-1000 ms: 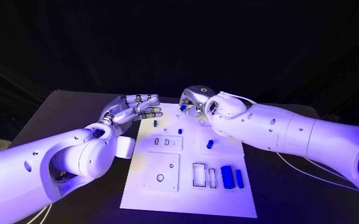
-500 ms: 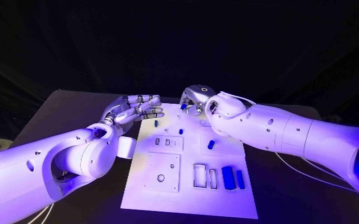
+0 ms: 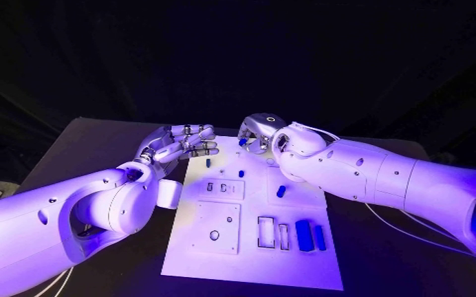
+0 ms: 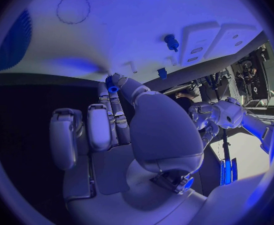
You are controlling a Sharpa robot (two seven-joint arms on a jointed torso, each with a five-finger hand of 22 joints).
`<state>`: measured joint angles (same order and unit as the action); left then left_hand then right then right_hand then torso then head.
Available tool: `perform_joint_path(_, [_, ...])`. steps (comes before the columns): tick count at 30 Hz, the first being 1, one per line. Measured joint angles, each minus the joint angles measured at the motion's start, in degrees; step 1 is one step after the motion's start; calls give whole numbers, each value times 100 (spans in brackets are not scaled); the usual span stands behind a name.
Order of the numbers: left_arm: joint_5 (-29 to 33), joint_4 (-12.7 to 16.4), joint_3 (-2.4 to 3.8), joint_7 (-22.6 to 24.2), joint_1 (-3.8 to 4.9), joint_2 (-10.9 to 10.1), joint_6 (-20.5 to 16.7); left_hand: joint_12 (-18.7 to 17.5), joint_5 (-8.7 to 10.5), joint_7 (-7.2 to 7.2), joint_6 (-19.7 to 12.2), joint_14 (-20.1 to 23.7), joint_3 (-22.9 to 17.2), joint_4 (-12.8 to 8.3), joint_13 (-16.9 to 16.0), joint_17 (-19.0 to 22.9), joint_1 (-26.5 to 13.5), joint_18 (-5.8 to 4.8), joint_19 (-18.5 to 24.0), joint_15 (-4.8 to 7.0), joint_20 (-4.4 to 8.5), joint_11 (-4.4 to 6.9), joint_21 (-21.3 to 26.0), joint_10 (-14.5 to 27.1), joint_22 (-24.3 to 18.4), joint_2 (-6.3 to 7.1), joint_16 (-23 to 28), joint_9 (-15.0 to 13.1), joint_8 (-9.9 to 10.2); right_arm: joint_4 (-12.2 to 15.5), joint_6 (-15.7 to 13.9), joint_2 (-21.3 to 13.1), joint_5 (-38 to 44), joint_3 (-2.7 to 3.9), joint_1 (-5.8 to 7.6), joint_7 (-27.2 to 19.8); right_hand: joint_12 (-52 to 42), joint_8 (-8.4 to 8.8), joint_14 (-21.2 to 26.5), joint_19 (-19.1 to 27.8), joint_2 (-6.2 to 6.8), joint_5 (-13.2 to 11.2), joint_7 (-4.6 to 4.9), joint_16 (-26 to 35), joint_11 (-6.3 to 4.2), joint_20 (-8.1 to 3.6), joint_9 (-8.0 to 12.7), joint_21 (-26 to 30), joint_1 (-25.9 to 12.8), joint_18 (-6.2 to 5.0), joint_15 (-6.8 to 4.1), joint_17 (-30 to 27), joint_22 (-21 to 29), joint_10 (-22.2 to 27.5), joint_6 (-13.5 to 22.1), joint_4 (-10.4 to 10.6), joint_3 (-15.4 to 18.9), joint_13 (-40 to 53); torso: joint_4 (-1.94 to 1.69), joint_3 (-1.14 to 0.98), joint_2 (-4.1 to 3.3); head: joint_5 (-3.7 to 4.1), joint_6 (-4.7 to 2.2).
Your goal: Assemble the parts on the task board
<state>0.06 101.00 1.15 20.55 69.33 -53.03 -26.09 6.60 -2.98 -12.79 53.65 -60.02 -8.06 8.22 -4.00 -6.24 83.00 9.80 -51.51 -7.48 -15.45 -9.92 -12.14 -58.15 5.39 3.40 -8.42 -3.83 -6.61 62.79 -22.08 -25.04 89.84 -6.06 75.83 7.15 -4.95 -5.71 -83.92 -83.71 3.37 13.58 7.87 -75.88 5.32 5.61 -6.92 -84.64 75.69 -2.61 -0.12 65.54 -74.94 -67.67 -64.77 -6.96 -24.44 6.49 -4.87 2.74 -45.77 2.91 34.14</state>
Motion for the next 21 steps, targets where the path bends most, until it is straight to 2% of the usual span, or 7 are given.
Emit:
perform_joint_path(8, [0,-12,0,-17,4,-3,0,0,0,0,0,0,1,-32,0,-4,0,0,0,0,0,0,0,0,0,0,26,0,23,17,4,-25,-4,1,1,-3,0,4,0,15,7,-11,0,0,0,15,-3,26,-7,0,0,-25,1,0,1,0,0,-1,5,0,-3,-9,3])
perform_joint_path(12, [0,-15,0,-23,6,-3,0,0,0,0,0,0,1,-32,1,-5,0,1,0,0,0,0,0,0,1,0,27,0,23,-19,5,-5,-9,2,1,-5,81,108,-10,231,99,-11,78,138,-59,57,-22,206,-99,0,14,-250,1,31,187,52,-50,-12,4,0,-6,1,-2])
perform_joint_path(15, [0,-16,0,-29,8,-3,0,0,0,0,0,0,1,-32,6,-5,0,0,0,0,0,0,0,0,0,0,27,0,22,-83,13,27,-23,-6,-4,-11,122,204,71,685,206,-111,173,522,69,133,127,627,-208,-179,140,-807,467,598,696,121,-54,-129,5,0,-8,12,-10])
perform_joint_path(17, [0,-16,0,-33,11,-3,1,0,0,0,0,0,1,-32,6,-4,0,0,0,0,0,0,0,0,-5,0,27,0,23,-123,15,42,-36,-7,-5,-13,122,204,111,881,240,-143,196,715,124,179,194,850,-242,-181,179,-1072,760,847,938,152,-2,-193,5,2,-9,16,-14])
perform_joint_path(21, [1,-21,0,-41,14,-3,3,0,0,0,0,0,1,-32,5,-4,0,0,0,0,0,0,0,0,-4,0,27,0,22,-171,21,62,-60,-7,-5,-16,122,204,111,934,269,-143,204,777,134,195,214,932,-270,-182,179,-1196,887,912,1002,152,27,-208,4,2,-10,17,-15])
